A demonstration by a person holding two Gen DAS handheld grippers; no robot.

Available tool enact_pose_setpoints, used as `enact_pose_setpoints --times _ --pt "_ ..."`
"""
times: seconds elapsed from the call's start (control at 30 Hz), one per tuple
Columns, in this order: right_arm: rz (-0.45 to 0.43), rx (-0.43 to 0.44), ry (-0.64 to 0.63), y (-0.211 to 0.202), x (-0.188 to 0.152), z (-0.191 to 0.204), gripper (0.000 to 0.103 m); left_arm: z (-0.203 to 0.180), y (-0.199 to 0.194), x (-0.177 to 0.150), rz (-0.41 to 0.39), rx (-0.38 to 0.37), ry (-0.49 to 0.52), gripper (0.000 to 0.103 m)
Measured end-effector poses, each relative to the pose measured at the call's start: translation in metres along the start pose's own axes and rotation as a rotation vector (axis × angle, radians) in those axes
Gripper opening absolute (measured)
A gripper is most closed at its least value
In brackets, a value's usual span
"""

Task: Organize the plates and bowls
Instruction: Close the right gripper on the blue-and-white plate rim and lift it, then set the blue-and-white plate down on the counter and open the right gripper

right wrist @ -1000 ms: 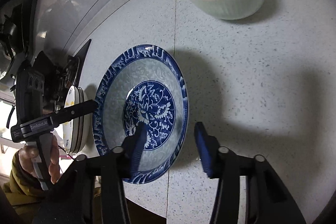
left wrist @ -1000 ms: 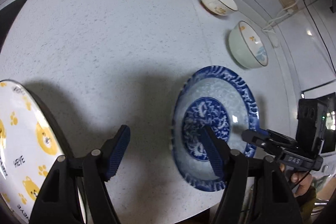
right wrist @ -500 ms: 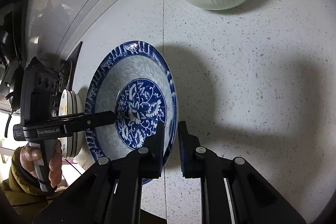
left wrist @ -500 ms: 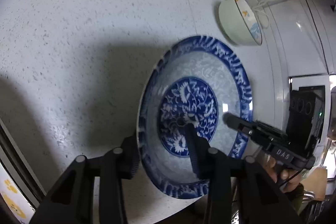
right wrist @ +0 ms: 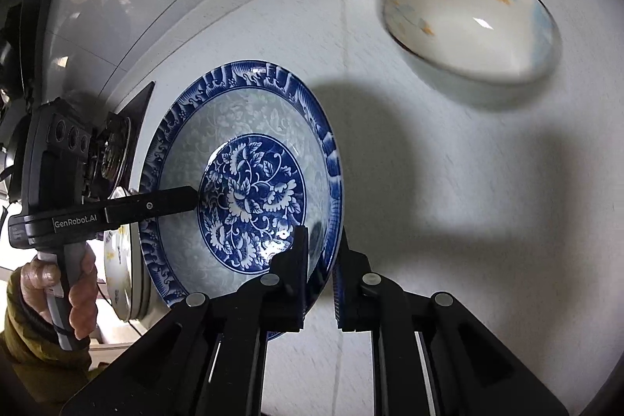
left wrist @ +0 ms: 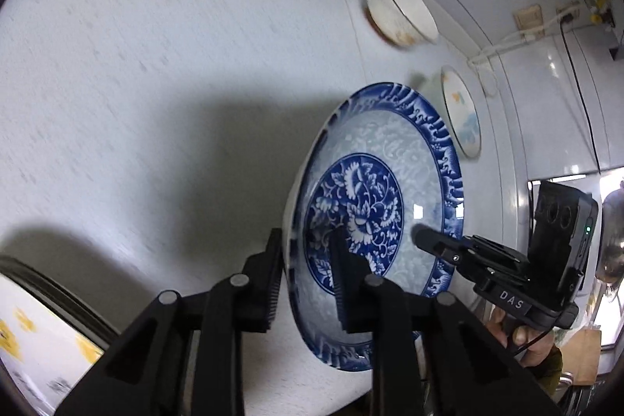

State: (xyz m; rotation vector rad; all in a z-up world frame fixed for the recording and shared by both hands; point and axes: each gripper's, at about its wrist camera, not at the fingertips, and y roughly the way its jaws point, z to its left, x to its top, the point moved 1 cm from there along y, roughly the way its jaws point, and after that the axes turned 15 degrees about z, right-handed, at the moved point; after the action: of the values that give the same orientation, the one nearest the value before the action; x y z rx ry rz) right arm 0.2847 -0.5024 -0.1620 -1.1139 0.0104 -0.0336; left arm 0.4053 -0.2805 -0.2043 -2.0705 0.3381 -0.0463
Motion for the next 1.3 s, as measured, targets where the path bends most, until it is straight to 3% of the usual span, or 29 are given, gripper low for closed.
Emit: enact_pose_setpoints --times 0.27,0.47,0.7,0.83,0.97,1.07,1.13,1.27,1.3 --pt "0.044 0.023 -0.028 0.042 0.083 0.042 0.011 0.079 -0.041 0.060 -0.028 0.058 -0.105 0.021" --pt "0.066 0.016 -0.032 0.052 0.099 0.049 0.011 0.115 -0.038 0.070 -0.022 0.056 -0.163 0.021" --pt "0.066 0.031 -0.015 0.051 0.108 0.046 0.012 0.117 -0.043 0.069 -0.067 0.062 -0.154 0.021" --pt "0.002 0.029 0.005 0.037 0.107 0.048 0.013 0.112 -0.061 0.065 -0.151 0.049 -0.157 0.024" --pt "-0.077 0.049 0.006 0.008 0.086 0.050 0.022 0.099 -0.091 0.046 -0.260 0.116 -0.130 0.028" --pt "-0.206 0.028 -0.014 -0.043 0.060 0.039 0.029 0.071 -0.131 0.021 -0.422 0.132 -0.041 0.028" --pt "-0.310 -0.007 -0.021 -0.084 0.038 0.030 0.040 0.043 -0.156 0.004 -0.528 0.141 0.056 0.031" --pt "-0.433 -0.122 -0.001 -0.134 0.009 0.013 0.054 -0.019 -0.183 -0.021 -0.683 0.133 0.236 0.071" --pt "-0.440 -0.127 0.010 -0.140 0.005 0.007 0.056 -0.032 -0.183 -0.024 -0.695 0.096 0.272 0.073"
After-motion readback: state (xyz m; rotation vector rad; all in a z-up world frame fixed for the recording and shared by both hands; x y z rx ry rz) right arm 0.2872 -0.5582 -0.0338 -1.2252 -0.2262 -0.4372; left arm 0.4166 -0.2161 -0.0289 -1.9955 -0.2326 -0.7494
